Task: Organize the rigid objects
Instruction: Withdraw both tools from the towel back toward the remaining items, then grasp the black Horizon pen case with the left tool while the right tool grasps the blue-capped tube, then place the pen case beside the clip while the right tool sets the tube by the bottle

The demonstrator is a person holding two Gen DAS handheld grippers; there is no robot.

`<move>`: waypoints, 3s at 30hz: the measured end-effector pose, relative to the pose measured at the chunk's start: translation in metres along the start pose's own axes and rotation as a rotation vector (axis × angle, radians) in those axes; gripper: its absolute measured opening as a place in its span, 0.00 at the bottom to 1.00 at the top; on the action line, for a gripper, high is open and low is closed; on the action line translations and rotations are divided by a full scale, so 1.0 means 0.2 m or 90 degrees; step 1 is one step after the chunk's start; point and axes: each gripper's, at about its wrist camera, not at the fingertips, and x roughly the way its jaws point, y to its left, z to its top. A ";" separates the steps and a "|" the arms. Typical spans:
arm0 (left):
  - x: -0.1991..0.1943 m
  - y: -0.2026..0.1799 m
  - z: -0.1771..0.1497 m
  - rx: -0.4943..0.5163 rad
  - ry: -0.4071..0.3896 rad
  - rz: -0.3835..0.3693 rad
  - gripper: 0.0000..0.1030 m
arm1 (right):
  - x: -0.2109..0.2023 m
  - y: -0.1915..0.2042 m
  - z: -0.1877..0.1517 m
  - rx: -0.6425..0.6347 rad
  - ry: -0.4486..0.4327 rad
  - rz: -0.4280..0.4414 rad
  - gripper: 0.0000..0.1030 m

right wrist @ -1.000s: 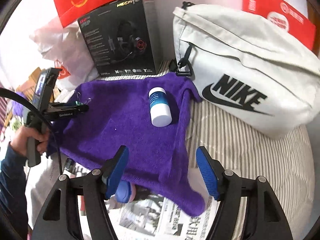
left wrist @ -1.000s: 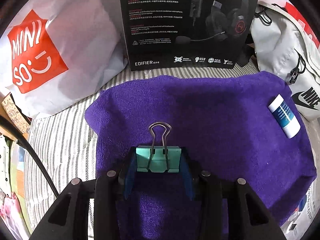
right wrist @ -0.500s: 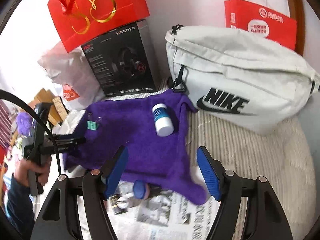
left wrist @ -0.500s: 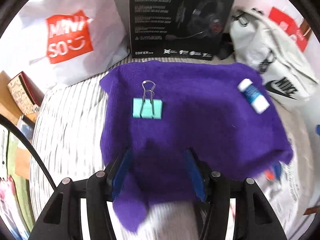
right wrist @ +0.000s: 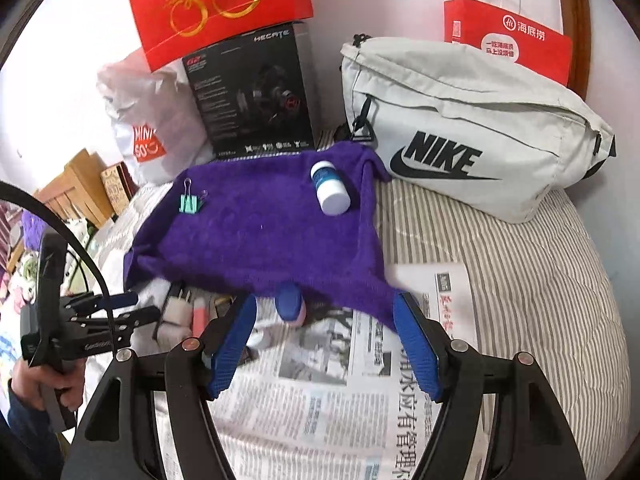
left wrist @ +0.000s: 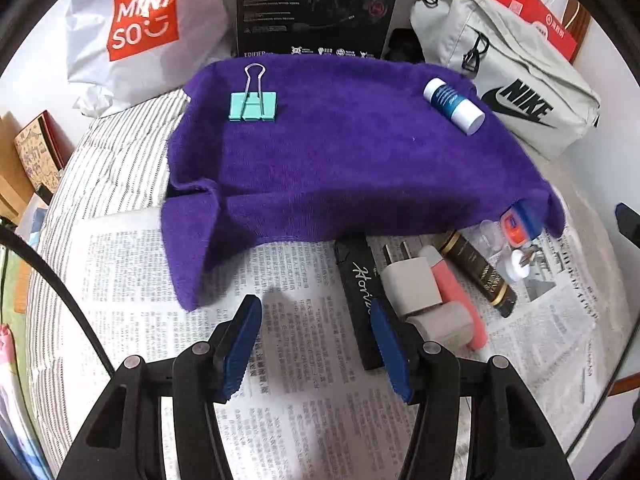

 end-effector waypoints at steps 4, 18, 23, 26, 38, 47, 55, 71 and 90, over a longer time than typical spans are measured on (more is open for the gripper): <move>0.03 -0.06 0.02 0.010 0.000 0.003 0.53 | -0.02 0.00 -0.04 -0.016 -0.006 0.002 0.69; 0.05 -0.05 -0.02 0.021 -0.030 0.058 0.53 | 0.04 -0.07 -0.09 -0.007 0.012 0.004 0.69; 0.05 -0.12 -0.02 0.061 -0.059 0.040 0.20 | 0.14 -0.04 -0.11 -0.018 0.034 0.011 0.69; 0.05 -0.11 -0.04 0.065 -0.081 0.034 0.20 | 0.18 -0.02 -0.13 -0.024 0.042 0.013 0.69; -0.02 0.08 -0.16 0.033 -0.124 0.025 0.20 | 0.35 0.06 -0.10 0.002 0.040 0.049 0.62; -0.02 0.07 -0.17 0.032 -0.124 0.025 0.21 | 0.50 0.14 -0.06 -0.041 0.059 0.027 0.45; -0.02 0.06 -0.17 0.037 -0.124 0.032 0.21 | 0.57 0.19 -0.06 -0.072 0.047 0.008 0.28; -0.02 0.08 -0.17 0.035 -0.125 0.029 0.21 | 0.44 0.11 -0.20 -0.089 0.030 0.007 0.21; -0.04 0.14 -0.17 0.009 -0.122 -0.002 0.20 | 0.43 0.08 -0.20 -0.063 0.042 0.043 0.20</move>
